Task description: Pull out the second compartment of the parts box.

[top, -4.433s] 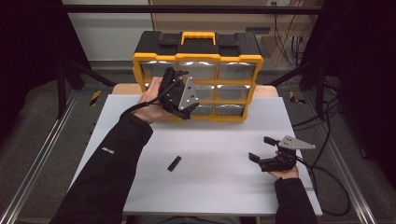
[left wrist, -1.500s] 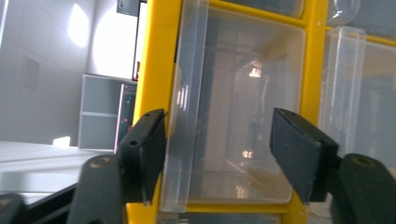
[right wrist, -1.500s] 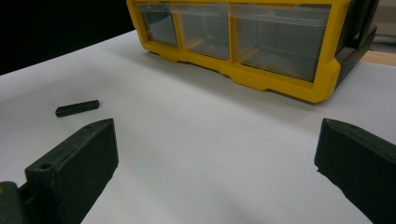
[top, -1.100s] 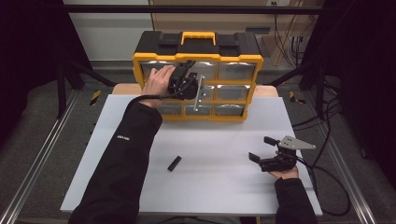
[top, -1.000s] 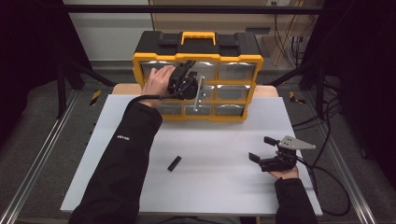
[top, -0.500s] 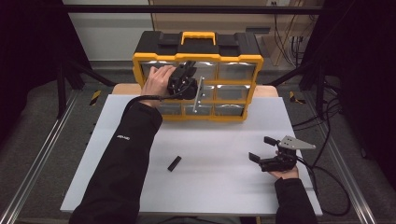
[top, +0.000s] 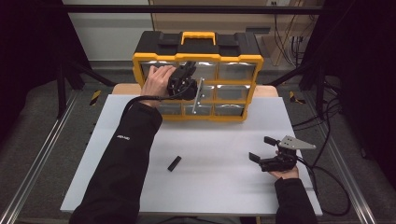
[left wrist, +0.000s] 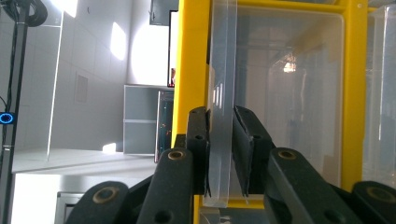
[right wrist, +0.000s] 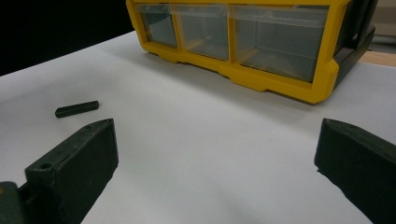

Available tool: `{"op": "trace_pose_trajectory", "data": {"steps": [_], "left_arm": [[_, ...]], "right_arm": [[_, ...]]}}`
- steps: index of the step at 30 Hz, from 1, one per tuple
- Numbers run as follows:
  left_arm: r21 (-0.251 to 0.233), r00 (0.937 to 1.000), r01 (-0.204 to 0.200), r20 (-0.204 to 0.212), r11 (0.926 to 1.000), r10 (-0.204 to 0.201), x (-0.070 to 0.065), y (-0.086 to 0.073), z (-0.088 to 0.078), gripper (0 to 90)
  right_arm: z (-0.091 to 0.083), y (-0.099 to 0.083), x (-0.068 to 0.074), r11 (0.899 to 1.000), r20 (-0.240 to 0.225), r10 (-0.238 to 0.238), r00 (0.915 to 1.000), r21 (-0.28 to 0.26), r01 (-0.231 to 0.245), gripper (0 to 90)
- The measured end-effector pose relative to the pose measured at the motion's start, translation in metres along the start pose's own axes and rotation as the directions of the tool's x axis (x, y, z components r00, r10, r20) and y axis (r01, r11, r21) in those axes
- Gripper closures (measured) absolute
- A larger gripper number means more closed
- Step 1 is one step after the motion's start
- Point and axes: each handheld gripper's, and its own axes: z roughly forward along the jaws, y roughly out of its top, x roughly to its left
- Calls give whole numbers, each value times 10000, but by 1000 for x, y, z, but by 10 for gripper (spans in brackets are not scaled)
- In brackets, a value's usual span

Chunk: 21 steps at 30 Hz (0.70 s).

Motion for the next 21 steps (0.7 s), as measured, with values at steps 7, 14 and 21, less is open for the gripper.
{"op": "trace_pose_trajectory", "data": {"steps": [7,14,21], "left_arm": [[-81,9999,-155,-10,9998,155,0,0,-2,772],[-108,9998,-222,-23,9997,222,0,0,-6,774],[-157,9997,-224,-34,9996,224,0,0,-10,774]], "right_arm": [[0,0,0,10000,-8,-9,10000,1,9,2],[0,0,0,10000,-13,6,10000,-1,-6,2],[0,0,0,10000,-25,22,10000,17,-22,2]]}}
